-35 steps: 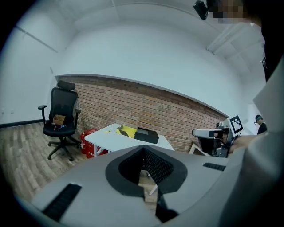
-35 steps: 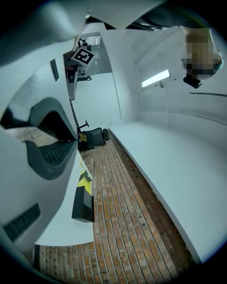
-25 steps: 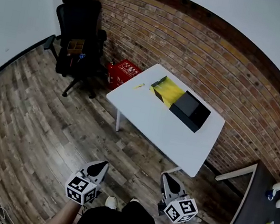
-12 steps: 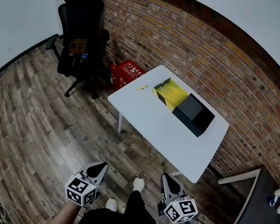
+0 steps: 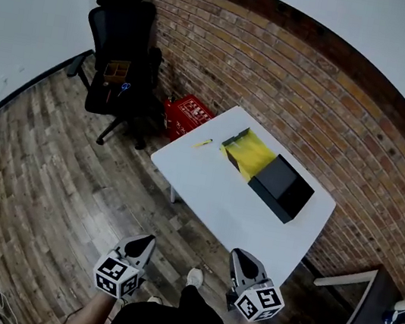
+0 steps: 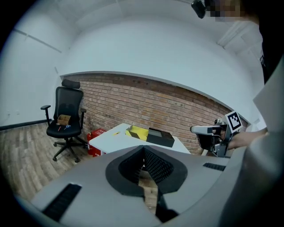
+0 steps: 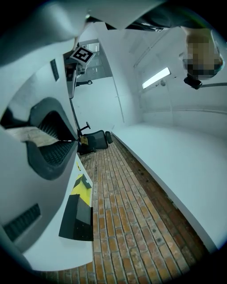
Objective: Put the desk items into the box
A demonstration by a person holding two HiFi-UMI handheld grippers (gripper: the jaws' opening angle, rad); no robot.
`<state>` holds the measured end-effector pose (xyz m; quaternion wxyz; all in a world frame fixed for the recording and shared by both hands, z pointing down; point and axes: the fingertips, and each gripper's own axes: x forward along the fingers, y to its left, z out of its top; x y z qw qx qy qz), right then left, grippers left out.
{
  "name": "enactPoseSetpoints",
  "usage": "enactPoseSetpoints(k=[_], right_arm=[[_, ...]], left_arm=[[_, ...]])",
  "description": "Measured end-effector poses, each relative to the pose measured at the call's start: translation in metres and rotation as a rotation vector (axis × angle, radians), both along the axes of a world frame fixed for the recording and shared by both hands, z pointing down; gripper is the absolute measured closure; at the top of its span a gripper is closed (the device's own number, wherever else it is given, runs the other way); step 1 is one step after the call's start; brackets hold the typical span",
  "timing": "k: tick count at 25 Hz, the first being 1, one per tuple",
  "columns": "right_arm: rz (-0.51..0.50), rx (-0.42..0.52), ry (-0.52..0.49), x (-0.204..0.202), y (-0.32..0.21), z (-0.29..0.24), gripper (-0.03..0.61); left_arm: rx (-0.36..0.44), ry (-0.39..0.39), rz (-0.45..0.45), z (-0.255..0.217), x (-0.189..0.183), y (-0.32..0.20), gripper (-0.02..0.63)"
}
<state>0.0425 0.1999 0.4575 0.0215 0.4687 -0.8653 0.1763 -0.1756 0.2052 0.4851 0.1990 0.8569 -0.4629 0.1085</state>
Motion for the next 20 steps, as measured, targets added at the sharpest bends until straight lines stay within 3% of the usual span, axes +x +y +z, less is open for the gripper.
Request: enactPoseSetpoints(k=[12,20], right_arm=[[-0.141,-0.006,-0.006,0.042,-0.100,0.001,0.555],[-0.227,-0.017,-0.014,0.053,-0.140,0.010,0.555]], left_arm=[[0.011,-0.014,-0.069,-0.010,0.064,-0.091,0.600],[-0.013,-0.044,-0.108,0.000,0.087,-0.115,0.600]])
